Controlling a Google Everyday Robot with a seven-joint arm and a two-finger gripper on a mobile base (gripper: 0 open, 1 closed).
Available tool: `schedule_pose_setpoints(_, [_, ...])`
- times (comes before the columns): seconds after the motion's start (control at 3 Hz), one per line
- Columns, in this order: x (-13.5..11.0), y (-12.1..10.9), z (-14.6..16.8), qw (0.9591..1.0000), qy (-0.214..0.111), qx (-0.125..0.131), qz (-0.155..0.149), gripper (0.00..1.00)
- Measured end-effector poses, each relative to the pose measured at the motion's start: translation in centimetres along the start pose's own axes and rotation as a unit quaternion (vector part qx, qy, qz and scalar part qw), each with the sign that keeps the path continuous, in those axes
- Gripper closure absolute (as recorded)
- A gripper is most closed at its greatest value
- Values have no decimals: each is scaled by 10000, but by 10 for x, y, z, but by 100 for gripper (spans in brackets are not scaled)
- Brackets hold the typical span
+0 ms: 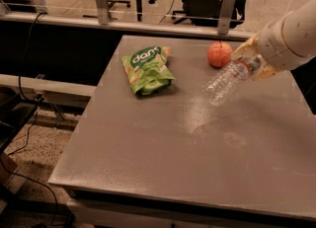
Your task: Place water bottle upright
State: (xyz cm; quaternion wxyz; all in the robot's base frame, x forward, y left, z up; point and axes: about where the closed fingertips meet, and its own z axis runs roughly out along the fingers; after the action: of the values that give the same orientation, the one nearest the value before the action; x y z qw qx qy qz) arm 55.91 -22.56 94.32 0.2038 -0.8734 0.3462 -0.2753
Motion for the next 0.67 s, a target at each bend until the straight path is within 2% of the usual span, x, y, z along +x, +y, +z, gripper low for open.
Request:
schedule_pose_setpoints(0.33, [7, -17, 3, 9920, 525, 634, -953, 100])
schedule_pose_setpoints(0.67, [12, -28, -3, 9822, 839, 990, -1355, 100])
